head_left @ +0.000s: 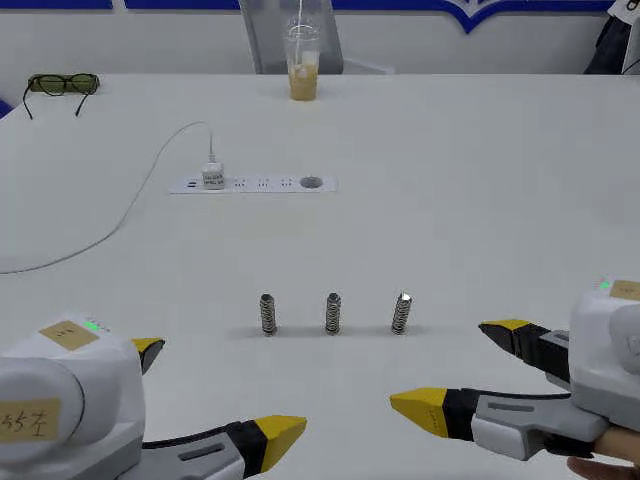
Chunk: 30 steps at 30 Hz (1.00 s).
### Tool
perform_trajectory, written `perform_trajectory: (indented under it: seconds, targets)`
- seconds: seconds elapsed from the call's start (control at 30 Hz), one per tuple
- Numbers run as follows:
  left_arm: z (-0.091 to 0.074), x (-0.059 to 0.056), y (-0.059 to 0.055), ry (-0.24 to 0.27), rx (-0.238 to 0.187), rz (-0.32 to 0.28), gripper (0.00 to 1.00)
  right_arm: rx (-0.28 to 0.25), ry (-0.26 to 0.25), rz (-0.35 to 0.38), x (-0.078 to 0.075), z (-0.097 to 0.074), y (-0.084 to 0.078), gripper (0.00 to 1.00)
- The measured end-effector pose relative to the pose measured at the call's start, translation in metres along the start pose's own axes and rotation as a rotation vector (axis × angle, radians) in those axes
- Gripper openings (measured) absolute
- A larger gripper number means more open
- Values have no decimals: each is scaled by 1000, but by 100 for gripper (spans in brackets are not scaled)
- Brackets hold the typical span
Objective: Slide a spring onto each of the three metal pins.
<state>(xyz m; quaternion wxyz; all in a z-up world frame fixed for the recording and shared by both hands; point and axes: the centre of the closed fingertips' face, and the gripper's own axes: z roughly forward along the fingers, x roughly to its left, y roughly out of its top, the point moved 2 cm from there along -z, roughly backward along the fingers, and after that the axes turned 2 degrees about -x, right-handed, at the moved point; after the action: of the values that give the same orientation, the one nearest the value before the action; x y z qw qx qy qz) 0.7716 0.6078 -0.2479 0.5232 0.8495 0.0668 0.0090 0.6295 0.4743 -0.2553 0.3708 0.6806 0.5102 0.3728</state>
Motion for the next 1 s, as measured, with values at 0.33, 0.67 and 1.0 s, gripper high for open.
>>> perform_trajectory:
  seconds: [0.33,0.67,1.0]
  targets:
    - [-5,-3,-2,4,-1,-1,96,21,5,-30,10,-6,-7,88]
    - [-8,-4,-5,8,-4,-8,97,4,5,-17,14,-9,-6,88]
    - [-10,-5,-7,10,1,-10,96,4,-9,-34,15,-10,-8,88]
